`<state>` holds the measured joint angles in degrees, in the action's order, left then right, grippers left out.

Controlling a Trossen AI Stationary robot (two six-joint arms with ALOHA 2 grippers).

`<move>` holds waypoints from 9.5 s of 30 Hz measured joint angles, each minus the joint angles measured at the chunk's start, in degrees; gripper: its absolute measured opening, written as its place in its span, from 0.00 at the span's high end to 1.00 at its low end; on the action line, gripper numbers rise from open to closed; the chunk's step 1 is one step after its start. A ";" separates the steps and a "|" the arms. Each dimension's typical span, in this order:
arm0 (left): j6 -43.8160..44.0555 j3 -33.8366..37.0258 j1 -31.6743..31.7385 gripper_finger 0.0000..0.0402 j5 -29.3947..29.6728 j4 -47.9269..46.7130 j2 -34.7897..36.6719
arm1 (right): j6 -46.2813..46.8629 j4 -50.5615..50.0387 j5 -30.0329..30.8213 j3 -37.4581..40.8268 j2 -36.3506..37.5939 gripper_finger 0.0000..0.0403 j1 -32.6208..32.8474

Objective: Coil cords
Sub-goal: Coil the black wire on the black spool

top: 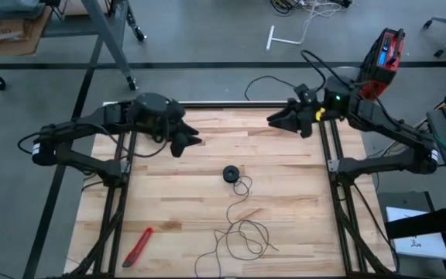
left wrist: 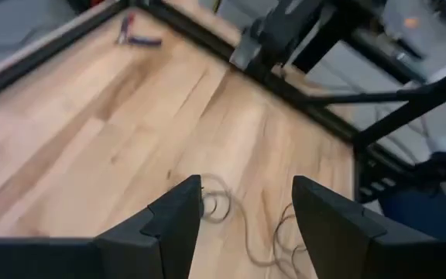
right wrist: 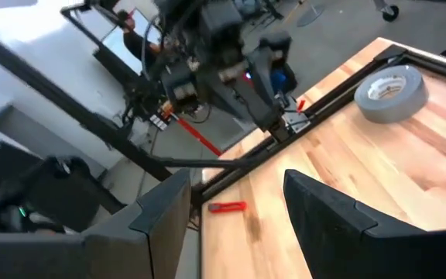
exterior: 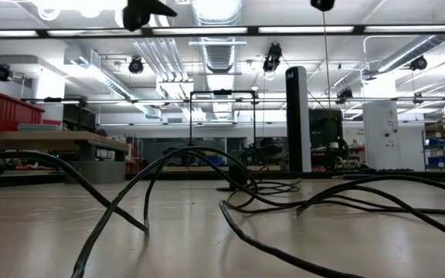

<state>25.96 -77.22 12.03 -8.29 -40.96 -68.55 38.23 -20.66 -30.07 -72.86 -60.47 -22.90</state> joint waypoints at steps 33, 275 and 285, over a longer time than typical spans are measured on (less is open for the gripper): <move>3.59 25.05 -1.12 0.52 -12.39 19.84 2.78 | -16.46 -6.04 -5.86 -5.50 -29.76 0.49 11.95; -35.71 -10.11 -12.41 0.97 28.21 -2.07 -7.88 | -25.70 -5.87 39.88 -26.17 -37.12 0.99 19.28; -32.83 -10.11 -12.41 0.91 28.08 -1.54 -4.83 | -23.50 -1.64 38.19 -24.99 -36.58 1.00 19.28</move>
<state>-6.87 -87.33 -0.38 19.79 -42.50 -73.39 14.73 -22.30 8.12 -97.85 -97.05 -3.62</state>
